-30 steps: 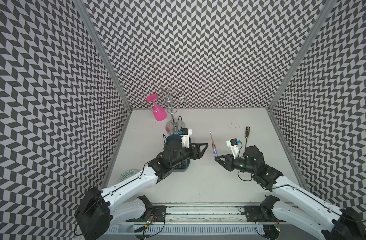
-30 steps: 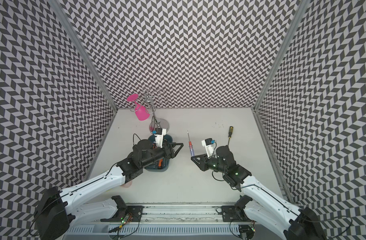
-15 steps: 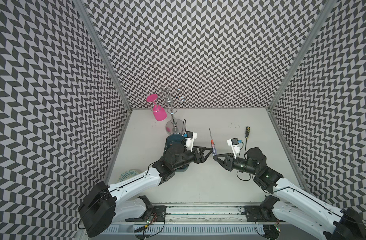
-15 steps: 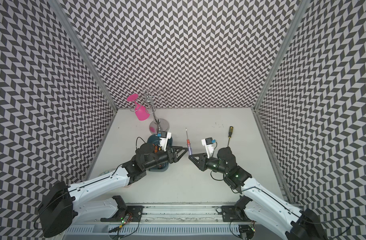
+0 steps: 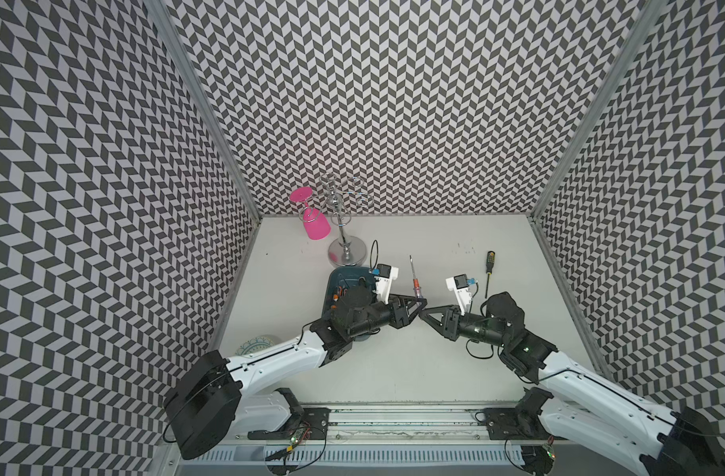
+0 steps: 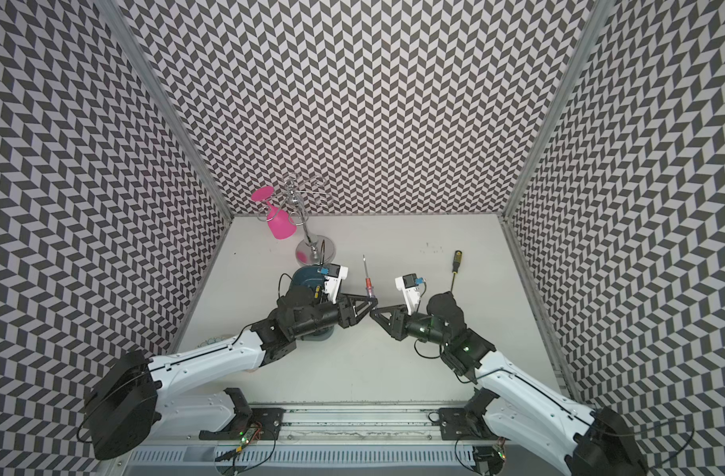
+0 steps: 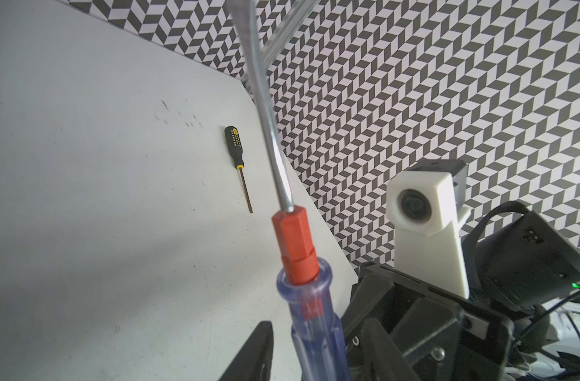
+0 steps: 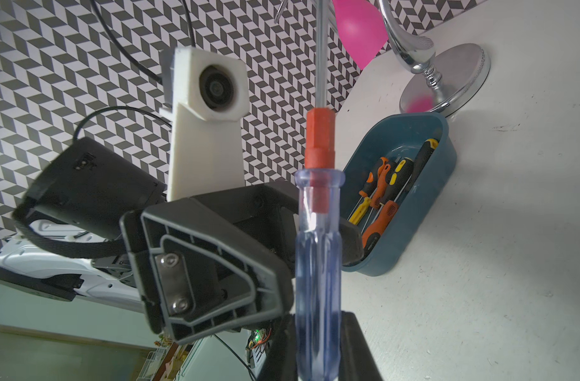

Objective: Put the screwdriver on the desktop into the storage box
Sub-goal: Pick up the screwdriver from the center of the board.

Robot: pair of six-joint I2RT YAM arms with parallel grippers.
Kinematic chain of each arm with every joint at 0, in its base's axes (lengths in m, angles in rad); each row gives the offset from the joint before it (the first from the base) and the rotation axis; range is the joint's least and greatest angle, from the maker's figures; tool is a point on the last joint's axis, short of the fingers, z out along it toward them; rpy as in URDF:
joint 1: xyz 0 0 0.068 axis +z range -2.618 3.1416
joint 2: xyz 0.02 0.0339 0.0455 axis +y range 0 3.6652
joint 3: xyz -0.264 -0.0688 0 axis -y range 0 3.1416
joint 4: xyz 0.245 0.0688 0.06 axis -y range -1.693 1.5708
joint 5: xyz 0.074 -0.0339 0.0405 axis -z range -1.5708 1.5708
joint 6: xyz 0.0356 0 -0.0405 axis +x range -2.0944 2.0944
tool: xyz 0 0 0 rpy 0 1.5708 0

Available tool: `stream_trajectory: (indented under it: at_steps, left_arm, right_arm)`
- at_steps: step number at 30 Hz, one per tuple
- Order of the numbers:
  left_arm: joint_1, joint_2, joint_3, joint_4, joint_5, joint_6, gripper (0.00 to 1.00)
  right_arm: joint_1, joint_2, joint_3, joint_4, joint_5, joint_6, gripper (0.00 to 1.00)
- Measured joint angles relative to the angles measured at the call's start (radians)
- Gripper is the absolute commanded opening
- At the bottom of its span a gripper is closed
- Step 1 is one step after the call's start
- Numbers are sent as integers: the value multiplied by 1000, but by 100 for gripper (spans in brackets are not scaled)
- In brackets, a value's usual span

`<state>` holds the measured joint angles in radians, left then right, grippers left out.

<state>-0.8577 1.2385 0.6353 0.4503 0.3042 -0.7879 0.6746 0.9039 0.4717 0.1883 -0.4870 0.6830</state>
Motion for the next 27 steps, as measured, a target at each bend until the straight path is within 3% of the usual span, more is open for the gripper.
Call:
stream_trajectory:
  at_steps: [8,17,27]
  left_arm:
    - [-3,3,3,12,-2,-18,0]
    - [-5,3,5,-11,0,5,0]
    - [2,-80,32,-195,-57,83,0]
  right_arm:
    - [9,17,-1,26,1,-5,9]
    - [11,21,-1,20,0,-12,34]
    - [14,20,0,-16,0,-50,37]
